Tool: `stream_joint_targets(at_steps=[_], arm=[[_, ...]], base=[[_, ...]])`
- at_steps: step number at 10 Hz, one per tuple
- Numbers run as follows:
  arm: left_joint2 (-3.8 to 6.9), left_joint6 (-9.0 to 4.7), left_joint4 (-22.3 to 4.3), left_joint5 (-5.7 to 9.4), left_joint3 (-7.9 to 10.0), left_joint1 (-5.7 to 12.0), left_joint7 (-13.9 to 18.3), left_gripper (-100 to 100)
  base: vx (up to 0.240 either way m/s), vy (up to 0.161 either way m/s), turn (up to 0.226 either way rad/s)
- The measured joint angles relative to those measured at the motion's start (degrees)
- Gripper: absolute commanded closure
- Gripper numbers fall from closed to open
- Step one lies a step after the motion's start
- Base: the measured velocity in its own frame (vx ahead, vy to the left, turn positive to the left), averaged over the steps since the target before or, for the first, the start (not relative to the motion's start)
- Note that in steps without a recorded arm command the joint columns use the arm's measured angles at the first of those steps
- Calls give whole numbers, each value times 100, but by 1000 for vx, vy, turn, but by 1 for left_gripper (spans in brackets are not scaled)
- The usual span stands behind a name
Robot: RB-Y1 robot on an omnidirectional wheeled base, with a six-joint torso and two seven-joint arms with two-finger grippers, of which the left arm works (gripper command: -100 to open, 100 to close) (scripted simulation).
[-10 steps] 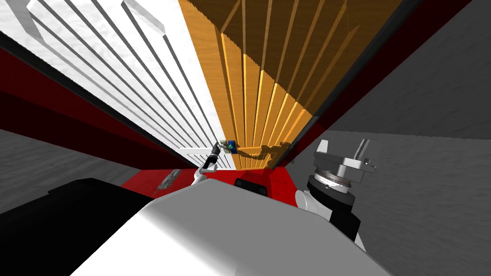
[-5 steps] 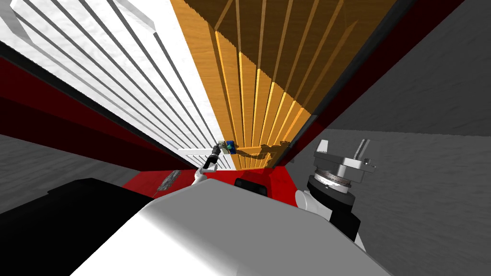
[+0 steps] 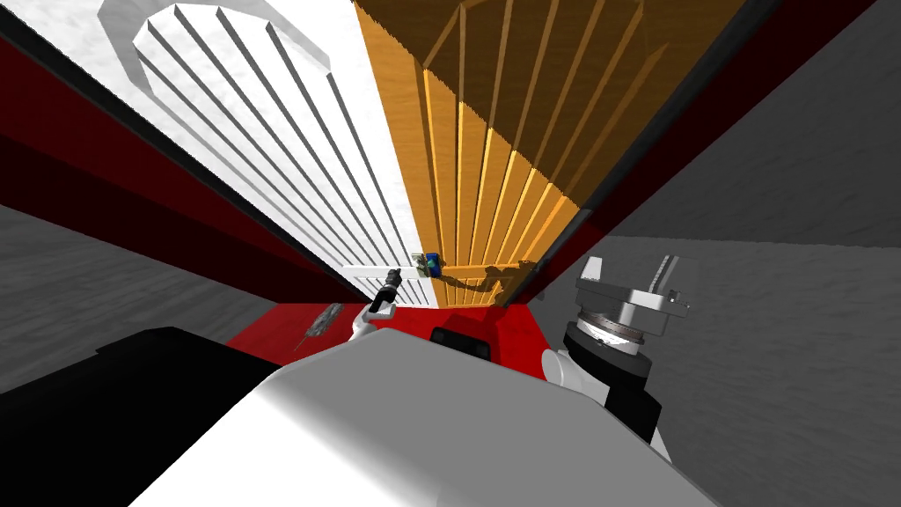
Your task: Pull the door open
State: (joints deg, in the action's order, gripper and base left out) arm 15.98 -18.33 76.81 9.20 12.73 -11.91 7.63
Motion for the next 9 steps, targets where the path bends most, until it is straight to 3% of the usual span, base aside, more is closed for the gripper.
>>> stream_joint_targets(at_steps=[4, 6, 9], arm=[[-33, -63, 153, -10, -184, -102, 55, -100], [-45, -70, 225, -15, -268, -111, 78, -100], [72, -10, 104, 24, 25, -243, 54, -100]], base=[[-187, -84, -49], [-53, -17, 69], [28, 80, 144]])
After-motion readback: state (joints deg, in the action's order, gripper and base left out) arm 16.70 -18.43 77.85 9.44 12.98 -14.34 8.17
